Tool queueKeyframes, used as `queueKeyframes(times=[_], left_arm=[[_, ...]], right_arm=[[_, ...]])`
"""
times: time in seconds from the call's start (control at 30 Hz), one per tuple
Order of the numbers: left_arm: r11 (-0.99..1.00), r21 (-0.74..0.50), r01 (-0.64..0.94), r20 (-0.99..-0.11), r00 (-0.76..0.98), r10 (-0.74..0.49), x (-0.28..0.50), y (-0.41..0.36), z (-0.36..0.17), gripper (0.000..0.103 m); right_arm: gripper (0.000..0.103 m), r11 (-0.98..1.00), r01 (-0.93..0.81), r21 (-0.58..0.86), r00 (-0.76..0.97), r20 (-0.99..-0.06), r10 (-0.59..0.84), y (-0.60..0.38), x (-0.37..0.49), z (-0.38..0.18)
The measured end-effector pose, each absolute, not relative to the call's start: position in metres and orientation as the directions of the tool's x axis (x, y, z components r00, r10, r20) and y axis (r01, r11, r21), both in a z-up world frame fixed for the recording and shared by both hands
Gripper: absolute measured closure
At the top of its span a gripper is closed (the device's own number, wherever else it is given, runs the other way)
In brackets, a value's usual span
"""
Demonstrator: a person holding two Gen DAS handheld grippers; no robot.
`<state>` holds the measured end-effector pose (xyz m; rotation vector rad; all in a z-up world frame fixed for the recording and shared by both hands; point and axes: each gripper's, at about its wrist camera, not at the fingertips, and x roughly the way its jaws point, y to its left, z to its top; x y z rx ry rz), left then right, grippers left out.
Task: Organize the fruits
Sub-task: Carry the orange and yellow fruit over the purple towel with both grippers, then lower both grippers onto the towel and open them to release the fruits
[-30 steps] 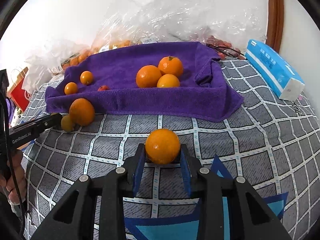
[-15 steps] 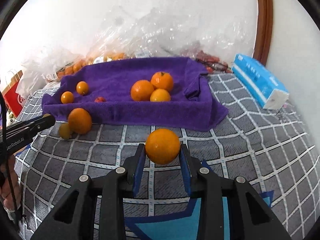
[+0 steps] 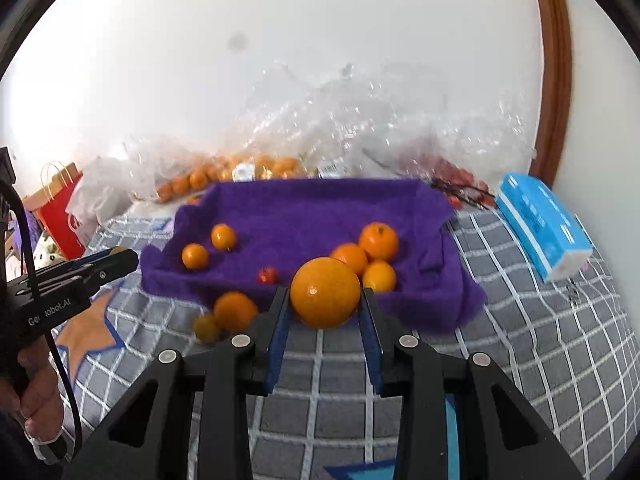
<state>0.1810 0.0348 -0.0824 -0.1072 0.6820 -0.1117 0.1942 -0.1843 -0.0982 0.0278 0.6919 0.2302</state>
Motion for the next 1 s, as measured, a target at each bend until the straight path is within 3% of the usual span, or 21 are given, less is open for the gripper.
queueKeyframes(times=[0.5,1.0], left_arm=[[0.994,-0.112,0.003,-0.567,0.821,-0.067,0.239,0.032,-0.080,0.080],[0.989,-0.139,-0.044,-0.610,0.791,-0.050,0.258,0.042,-0.121,0.080]], right_arm=[[0.069,0.973,-0.207,0.100,0.790,-0.569,0.227,-0.171,0.266,-0.082],[0.069,0.972,-0.172,0.161,0.776,-0.586,0.234,-0.192,0.289,-0.117]])
